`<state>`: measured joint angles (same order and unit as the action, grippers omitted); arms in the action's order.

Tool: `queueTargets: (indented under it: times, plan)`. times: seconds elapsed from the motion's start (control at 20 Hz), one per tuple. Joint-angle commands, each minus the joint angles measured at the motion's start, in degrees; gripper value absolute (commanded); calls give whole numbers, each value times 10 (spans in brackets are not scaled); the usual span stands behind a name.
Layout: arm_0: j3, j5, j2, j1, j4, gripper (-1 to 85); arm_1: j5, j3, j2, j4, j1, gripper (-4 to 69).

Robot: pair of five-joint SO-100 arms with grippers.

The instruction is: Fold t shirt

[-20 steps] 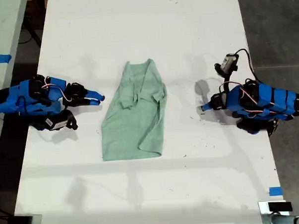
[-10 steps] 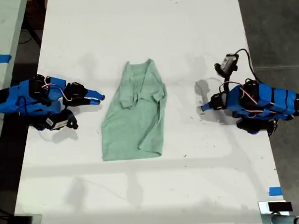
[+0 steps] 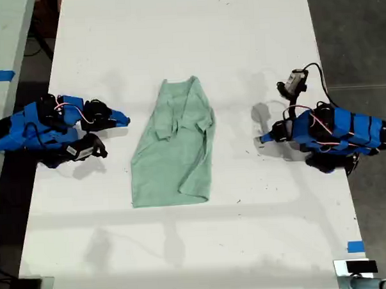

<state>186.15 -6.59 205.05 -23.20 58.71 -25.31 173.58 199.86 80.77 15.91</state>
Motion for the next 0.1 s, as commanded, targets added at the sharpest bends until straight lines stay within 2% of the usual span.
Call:
queueTargets:
  times: [0.0, 0.05]
  plan:
    - [25, 5, 4, -24, -3, -2, -9, 22, 6, 1, -8, 19]
    - [25, 4, 4, -25, -4, -1, -9, 22, 6, 1, -8, 19]
